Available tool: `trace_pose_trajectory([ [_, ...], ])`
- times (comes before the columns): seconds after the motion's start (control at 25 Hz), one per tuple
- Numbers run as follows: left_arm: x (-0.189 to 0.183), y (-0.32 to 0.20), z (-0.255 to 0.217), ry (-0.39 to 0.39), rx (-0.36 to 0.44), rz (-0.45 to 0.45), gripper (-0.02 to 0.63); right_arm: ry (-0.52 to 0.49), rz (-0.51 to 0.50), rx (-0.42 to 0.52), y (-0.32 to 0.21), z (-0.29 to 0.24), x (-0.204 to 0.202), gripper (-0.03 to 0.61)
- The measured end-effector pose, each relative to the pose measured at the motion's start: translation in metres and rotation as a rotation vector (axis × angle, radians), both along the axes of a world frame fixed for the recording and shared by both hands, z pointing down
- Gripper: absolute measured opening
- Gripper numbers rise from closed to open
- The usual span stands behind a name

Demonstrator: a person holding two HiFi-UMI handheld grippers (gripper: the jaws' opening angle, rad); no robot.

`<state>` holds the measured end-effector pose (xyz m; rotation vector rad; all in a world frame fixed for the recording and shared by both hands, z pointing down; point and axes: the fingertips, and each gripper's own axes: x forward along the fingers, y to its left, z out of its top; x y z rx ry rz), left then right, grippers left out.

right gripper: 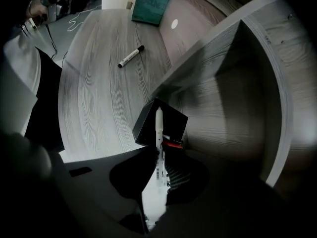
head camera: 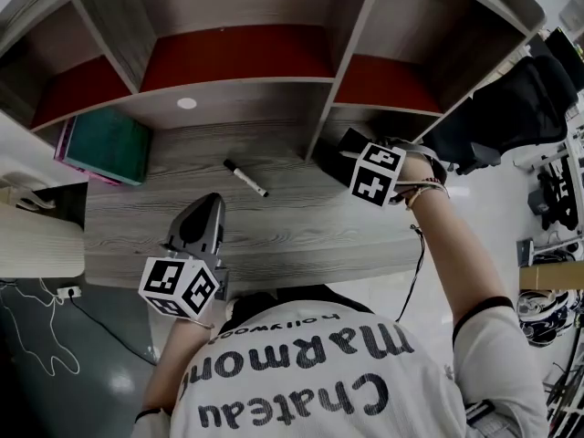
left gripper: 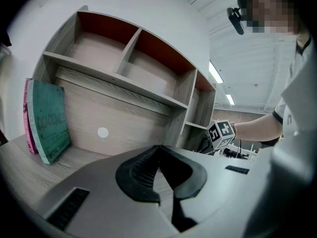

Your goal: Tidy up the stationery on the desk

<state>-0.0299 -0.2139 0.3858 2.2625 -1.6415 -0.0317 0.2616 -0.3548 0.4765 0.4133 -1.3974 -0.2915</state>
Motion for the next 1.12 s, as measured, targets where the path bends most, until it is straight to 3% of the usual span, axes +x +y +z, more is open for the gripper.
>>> trace_pose_trajectory([
  [0.32,-0.003,0.003,0.002,0.01,-0.01,-0.013,0.014,0.125,-0.088,-0.01,-0.004,-0.006,0.003,0.067],
  [0.6,-0.004,0.003,0.003,0.016,-0.009,-0.024,0.015,0.08,-0.119,0.025,-0.007,-0.004,-0.013,0.074],
  [0.8,-0.007,0.005,0.005,0.017,-0.009,-0.029,0.015,0.022,-0.124,0.034,-0.006,-0.008,-0.027,0.132],
  [0.96,-0.007,0.005,0.003,0.017,-0.008,-0.028,0.015,-0.007,-0.125,0.03,-0.004,-0.012,-0.034,0.138],
  [1.12,-0.009,0.005,0.002,0.016,-0.006,-0.023,0.014,-0.136,-0.073,0.004,0.002,-0.019,-0.046,0.144],
])
